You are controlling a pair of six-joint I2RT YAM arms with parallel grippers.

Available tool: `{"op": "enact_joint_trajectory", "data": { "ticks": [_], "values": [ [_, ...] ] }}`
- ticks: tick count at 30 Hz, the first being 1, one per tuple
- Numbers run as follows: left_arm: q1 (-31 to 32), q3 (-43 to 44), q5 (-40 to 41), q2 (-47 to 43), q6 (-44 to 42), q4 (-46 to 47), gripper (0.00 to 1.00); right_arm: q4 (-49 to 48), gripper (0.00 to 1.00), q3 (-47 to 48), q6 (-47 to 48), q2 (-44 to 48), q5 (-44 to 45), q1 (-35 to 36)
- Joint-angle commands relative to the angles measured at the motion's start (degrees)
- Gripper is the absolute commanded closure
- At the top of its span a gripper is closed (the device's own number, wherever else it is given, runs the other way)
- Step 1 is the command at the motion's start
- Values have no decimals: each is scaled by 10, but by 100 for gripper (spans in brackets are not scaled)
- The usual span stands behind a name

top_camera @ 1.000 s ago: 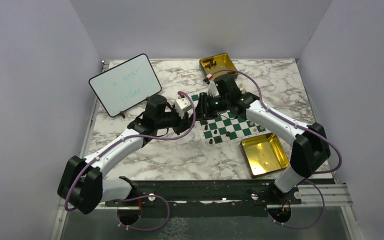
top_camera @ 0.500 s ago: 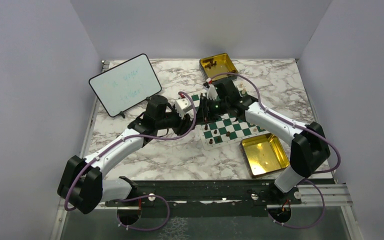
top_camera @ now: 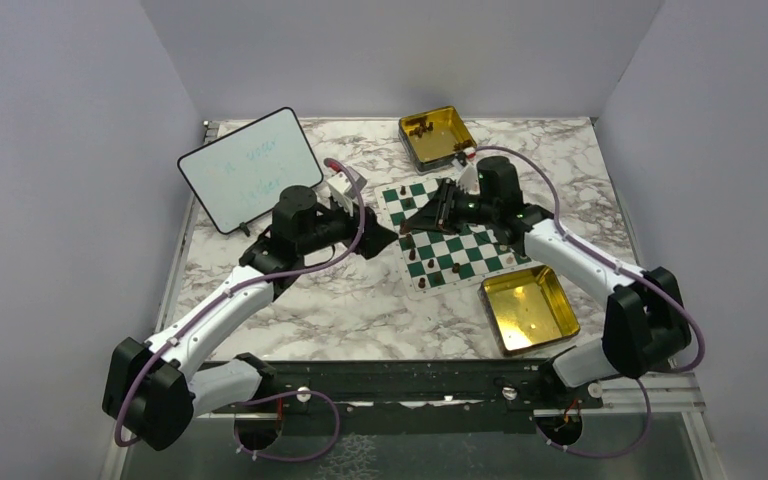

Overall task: Set up the chess pieces on the board
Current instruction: Place the chess piece on the chessboard.

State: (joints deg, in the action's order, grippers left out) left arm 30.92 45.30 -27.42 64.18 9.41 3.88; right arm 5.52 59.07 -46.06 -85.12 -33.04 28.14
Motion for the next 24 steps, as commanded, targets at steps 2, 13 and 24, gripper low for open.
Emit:
{"op": "enact_joint_trajectory", "data": {
  "ticks": [2, 13, 24],
  "values": [
    [-3, 25, -33, -11, 143, 104, 32, -168, 99, -51, -112, 62, -47, -20],
    [-3, -7, -82, -21, -14, 192, 38, -367, 99, -141, -338, 117, -77, -38],
    [-1, -17, -141, 3, -72, 287, 41, -496, 99, -174, -457, 125, -91, -38]
  ]
}}
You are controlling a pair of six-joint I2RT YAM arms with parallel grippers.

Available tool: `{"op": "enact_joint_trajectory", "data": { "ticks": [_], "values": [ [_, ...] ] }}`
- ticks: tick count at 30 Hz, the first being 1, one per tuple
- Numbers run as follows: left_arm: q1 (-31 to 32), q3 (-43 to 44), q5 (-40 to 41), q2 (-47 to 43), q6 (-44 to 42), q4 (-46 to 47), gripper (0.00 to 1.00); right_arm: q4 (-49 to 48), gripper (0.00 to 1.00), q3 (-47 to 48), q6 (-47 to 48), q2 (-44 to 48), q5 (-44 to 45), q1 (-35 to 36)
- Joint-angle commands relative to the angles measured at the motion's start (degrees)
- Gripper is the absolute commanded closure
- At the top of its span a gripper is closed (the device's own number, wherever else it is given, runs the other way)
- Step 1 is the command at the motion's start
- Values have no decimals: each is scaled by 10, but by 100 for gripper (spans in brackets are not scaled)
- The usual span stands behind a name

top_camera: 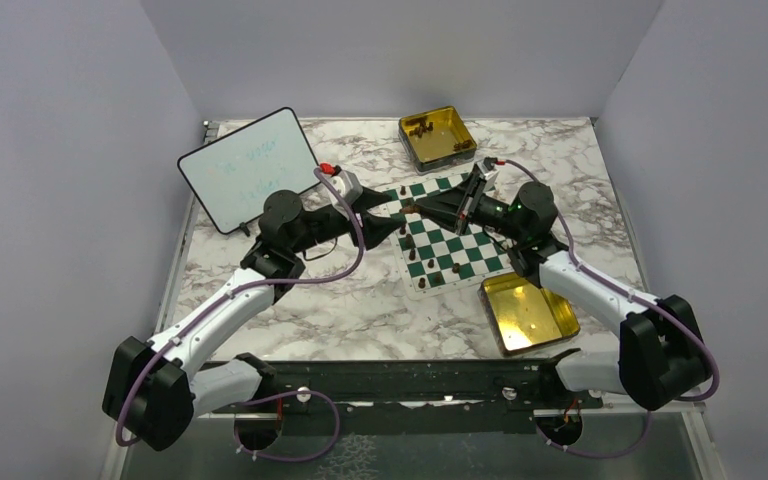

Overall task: Set up the chess pieces on the board
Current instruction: Place the chess piece on the chessboard.

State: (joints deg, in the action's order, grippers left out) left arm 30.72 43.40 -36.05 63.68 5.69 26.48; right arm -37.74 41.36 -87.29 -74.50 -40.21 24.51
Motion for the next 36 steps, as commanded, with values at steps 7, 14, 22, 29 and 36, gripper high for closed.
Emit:
{"op": "enact_joint_trajectory", "data": {
  "ticks": [7, 14, 22, 29, 36],
  "values": [
    [10, 20, -92, 24, -40, 74, 44, -61, 99, 8, -47, 22, -24, -2],
    [21, 30, -90, 42, -46, 79, 52, -63, 99, 5, -51, 23, -26, -2],
    [26, 34, -79, 42, -44, 84, 73, -60, 99, -2, -49, 24, -26, -2],
    [26, 37, -82, 42, -26, 83, 100, -58, 97, -11, -44, 23, -23, -2],
    [25, 28, -62, 31, 11, 69, 100, 10, 74, -10, 15, 38, -14, -2]
  ]
}}
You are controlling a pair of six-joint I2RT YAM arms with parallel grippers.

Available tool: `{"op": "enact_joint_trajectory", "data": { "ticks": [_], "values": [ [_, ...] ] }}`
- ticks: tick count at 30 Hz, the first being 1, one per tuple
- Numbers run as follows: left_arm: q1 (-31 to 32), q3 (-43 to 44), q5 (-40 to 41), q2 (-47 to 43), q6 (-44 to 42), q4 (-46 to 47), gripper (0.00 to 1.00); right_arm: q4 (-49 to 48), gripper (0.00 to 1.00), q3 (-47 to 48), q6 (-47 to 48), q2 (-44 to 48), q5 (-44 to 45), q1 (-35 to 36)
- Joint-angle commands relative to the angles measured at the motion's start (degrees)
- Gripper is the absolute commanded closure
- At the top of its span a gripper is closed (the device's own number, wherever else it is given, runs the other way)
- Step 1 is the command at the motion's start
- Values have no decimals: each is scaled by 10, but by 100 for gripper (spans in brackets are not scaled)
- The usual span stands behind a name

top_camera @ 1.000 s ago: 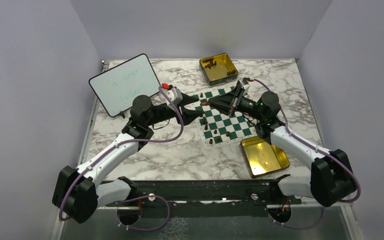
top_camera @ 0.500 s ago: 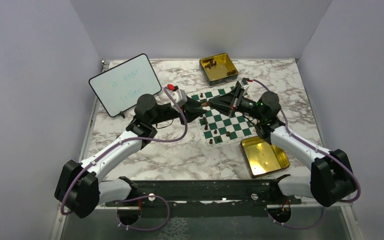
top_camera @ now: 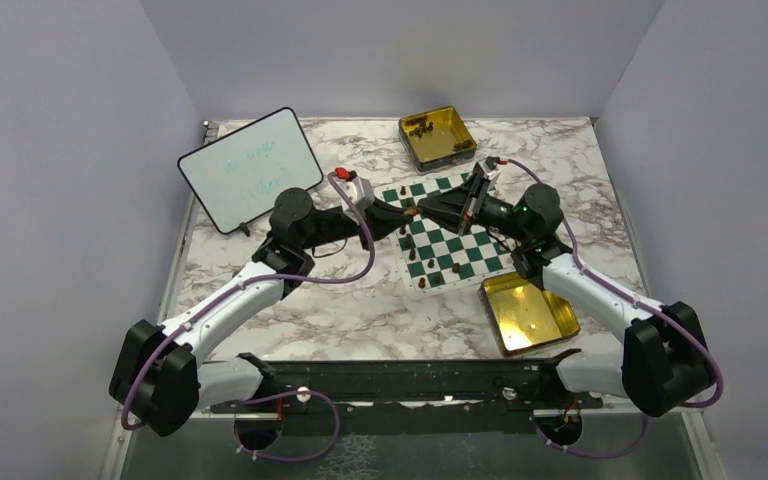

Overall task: Set up the chess pieces on the board
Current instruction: Place the chess piece on the chessboard.

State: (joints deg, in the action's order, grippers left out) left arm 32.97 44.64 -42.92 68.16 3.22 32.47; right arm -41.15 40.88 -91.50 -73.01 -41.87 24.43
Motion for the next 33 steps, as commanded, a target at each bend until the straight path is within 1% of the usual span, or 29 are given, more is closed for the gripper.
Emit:
{"op": "enact_joint_trajectory", "data": {
  "ticks": [1, 3, 4, 5, 6, 8, 10, 13, 15, 18, 20, 25, 29, 33],
  "values": [
    [2, 17, 16, -16, 37, -10, 100, 74, 70, -2, 79, 30, 9, -2],
    [1, 30, 33, -20, 26, -84, 100, 138, 62, 6, 127, 48, 25, -3],
    [1, 41, 44, -19, 15, -144, 100, 170, 58, 10, 152, 55, 36, -3],
    [1, 56, 57, -16, 4, -182, 100, 197, 54, 13, 174, 63, 45, -4],
    [1, 71, 68, -11, -7, -251, 100, 222, 51, 16, 195, 69, 56, -5],
    [1, 113, 80, 6, -26, -350, 100, 278, 44, 26, 242, 80, 77, -5],
    [1, 142, 83, 21, -44, -427, 100, 337, 36, 36, 290, 92, 105, -6],
    [1, 171, 90, 35, -56, -503, 100, 415, 21, 48, 351, 113, 151, -6],
    [1, 187, 100, 43, -61, -538, 100, 464, 15, 55, 386, 128, 185, -6],
    [1, 222, 122, 71, -61, -599, 100, 522, 8, 60, 435, 152, 237, -6],
    [1, 253, 134, 98, -61, -643, 100, 566, 1, 65, 470, 168, 267, -6],
    [13, 324, 163, 179, -66, -737, 100, 658, 0, 55, 544, 215, 331, -6],
    [38, 368, 209, 239, -74, -784, 100, 705, 0, 38, 562, 254, 361, -6],
    [66, 420, 239, 304, -74, -822, 100, 725, 0, 27, 563, 299, 384, -6]
  ]
}}
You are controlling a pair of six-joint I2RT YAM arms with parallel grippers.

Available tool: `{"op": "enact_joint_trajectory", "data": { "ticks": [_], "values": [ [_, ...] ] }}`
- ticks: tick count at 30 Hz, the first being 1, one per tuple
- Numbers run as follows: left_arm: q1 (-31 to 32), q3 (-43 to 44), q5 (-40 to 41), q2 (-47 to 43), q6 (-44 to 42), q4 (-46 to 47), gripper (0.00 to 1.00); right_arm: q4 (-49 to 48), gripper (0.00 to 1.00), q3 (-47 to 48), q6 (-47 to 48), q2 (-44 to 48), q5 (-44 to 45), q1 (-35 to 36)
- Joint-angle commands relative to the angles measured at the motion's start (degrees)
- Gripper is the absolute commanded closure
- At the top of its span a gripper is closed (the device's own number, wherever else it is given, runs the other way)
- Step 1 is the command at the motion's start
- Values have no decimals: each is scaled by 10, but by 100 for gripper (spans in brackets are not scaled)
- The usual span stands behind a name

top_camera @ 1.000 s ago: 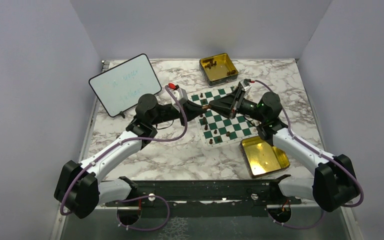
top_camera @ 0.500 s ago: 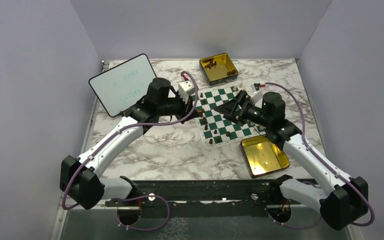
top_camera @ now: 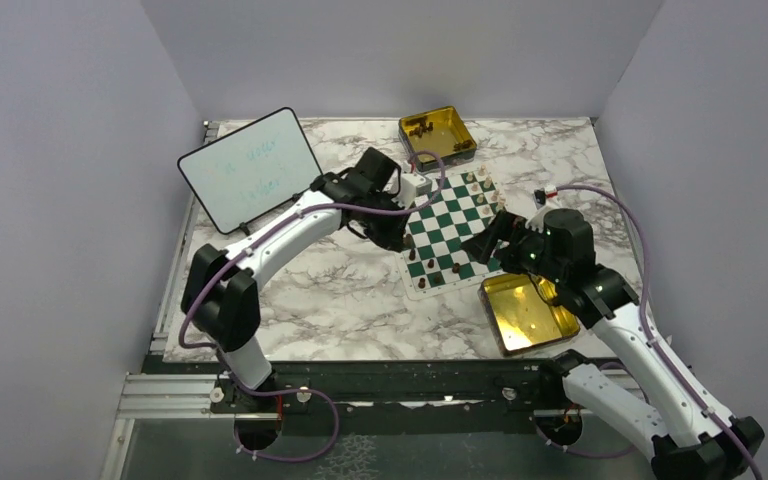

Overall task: Set up the chess pieces on the board
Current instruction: Place the chess piece on the chessboard.

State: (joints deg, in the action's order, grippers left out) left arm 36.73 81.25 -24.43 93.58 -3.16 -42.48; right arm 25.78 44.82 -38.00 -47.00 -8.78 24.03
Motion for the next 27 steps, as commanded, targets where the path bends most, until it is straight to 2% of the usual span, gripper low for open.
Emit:
{"op": "enact_joint_trajectory", "data": {
  "ticks": [1, 7, 12, 27],
  "values": [
    [36, 67, 68, 64, -9, -81, 100, 58, 0, -14, 28, 48, 56, -2],
    [75, 148, 131, 149, -11, -138, 98, 69, 0, -13, 32, 81, 72, -2],
    [96, 181, 162, 194, -10, -166, 93, 79, 0, -8, 35, 88, 84, -2],
    [125, 245, 191, 273, -15, -215, 92, 84, 0, -7, 34, 120, 114, -2]
  ]
}}
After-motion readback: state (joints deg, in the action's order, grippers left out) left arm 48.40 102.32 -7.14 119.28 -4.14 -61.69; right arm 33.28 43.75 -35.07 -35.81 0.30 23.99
